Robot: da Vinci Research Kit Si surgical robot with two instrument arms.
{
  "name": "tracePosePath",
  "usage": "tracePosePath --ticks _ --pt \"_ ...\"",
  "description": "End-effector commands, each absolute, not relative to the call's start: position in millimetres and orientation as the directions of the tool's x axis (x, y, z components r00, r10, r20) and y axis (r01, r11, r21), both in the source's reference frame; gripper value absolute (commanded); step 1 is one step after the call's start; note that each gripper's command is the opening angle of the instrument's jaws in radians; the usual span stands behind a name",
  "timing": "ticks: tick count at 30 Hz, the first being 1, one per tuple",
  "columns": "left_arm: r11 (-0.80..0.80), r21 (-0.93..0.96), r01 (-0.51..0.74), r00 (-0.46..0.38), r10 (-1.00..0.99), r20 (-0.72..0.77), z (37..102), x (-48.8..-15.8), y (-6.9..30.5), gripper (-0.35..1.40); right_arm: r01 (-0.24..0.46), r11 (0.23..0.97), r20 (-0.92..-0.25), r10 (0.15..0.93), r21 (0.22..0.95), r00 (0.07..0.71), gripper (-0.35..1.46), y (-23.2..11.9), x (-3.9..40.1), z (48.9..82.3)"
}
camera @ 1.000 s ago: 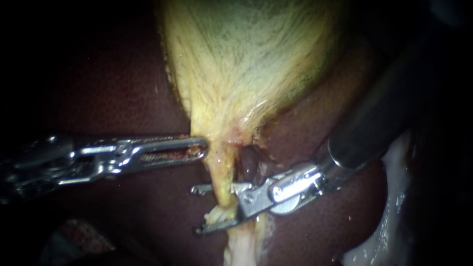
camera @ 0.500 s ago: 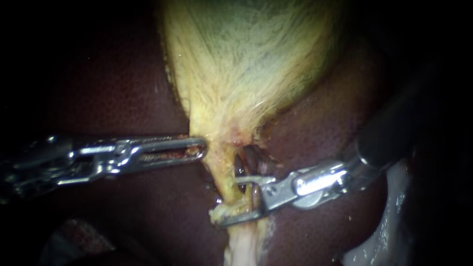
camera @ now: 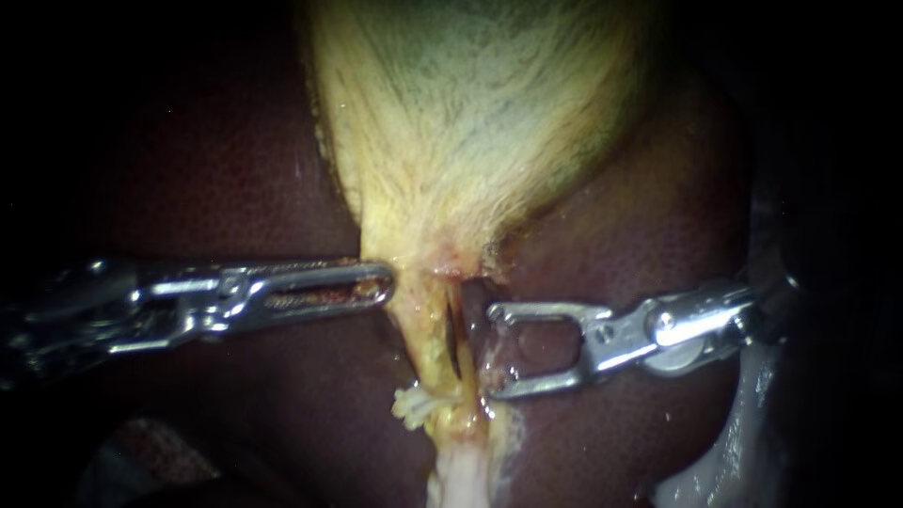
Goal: Going back second clip left tube
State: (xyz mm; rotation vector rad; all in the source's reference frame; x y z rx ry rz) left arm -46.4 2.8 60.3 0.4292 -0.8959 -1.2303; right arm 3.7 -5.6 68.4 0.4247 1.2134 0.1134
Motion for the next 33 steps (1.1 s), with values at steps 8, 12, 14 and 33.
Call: tracePosePath --ticks 8,12,14,33 --pt "0.317 0.717 0.621 0.066 -0.932 0.355 60.9 -47.2 2.2 -0.35 0.175 0.932 -0.907 0.245 0.318 0.343 0.6 -4.8 1.3 66.8" --pt "0.32 0.716 0.62 0.067 -0.931 0.358 62.0 -48.1 2.0 -0.35 0.18 0.934 -0.911 0.234 0.307 0.34 0.6 -4.9 1.2 66.6" --pt "0.322 0.717 0.618 0.068 -0.931 0.358 62.6 -48.6 2.0 -0.35 0.182 0.936 -0.913 0.228 0.302 0.339 0.6 -5.0 1.2 66.5" --pt "0.336 0.719 0.608 0.085 -0.928 0.362 64.3 -50.8 1.2 -0.35 0.186 0.937 -0.914 0.222 0.296 0.338 0.6 -5.3 1.1 66.1"
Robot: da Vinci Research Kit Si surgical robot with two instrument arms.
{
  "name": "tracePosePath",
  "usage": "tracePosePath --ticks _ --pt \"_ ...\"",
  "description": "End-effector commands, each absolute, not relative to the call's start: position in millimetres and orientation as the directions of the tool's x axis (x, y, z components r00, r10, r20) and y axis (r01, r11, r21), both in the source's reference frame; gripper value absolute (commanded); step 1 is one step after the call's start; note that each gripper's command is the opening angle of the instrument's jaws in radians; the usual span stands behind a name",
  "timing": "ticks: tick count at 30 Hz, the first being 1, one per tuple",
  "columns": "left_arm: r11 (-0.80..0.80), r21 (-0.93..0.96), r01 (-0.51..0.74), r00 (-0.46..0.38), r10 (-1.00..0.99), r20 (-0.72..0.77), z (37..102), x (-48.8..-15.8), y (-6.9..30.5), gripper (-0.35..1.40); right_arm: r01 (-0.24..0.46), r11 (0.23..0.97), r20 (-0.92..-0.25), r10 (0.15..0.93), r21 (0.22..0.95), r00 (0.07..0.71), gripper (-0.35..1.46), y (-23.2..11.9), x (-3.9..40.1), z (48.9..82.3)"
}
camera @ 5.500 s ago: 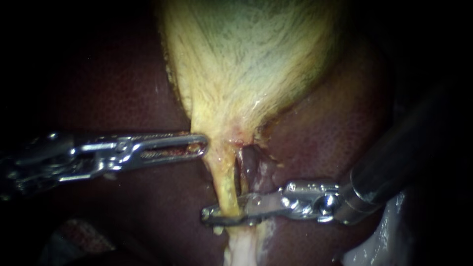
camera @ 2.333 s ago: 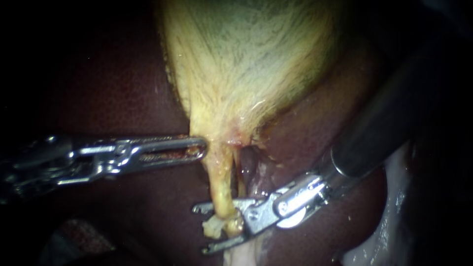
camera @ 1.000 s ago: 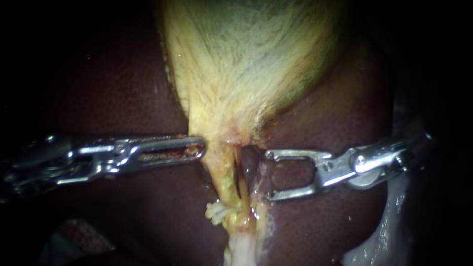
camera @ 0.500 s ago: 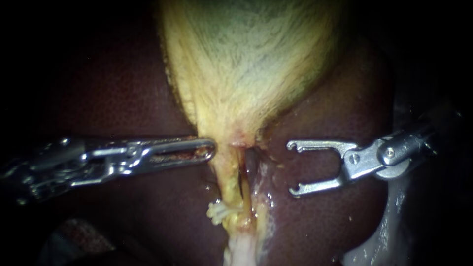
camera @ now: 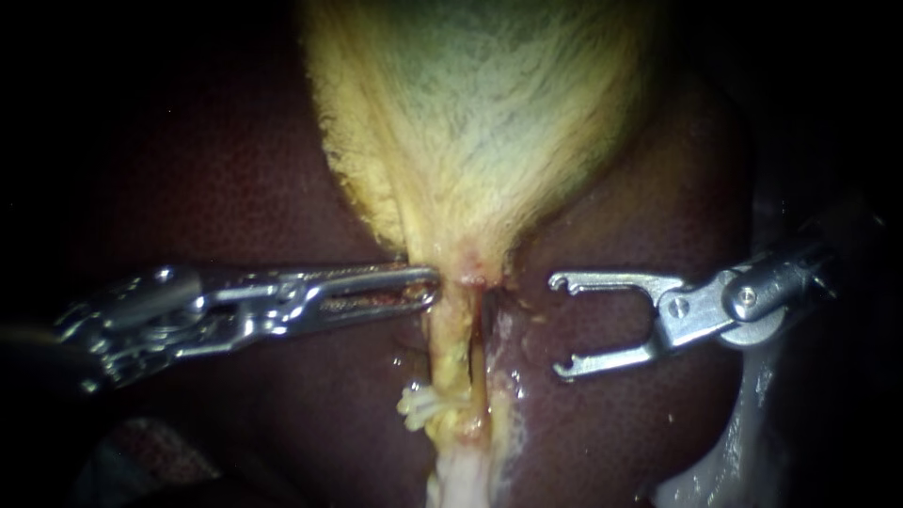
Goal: Going back second clip left tube
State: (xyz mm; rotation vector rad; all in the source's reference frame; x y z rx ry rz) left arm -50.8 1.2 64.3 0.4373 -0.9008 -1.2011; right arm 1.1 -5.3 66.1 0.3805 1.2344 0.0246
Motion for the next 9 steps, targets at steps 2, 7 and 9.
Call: tracePosePath --ticks 2,7,9 --pt "0.337 0.719 0.608 0.085 -0.928 0.363 64.4 -50.8 1.2 -0.35 0.186 0.937 -0.914 0.222 0.296 0.338 0.6 -5.3 1.1 66.1" --pt "0.331 0.721 0.609 0.082 -0.93 0.358 64.4 -50.9 1.2 -0.35 0.186 0.937 -0.914 0.222 0.296 0.338 0.6 -5.3 1.0 66.1" --pt "0.331 0.721 0.609 0.082 -0.93 0.358 64.4 -50.9 1.2 -0.35 0.186 0.937 -0.914 0.222 0.296 0.338 0.6 -5.3 1.0 66.1"
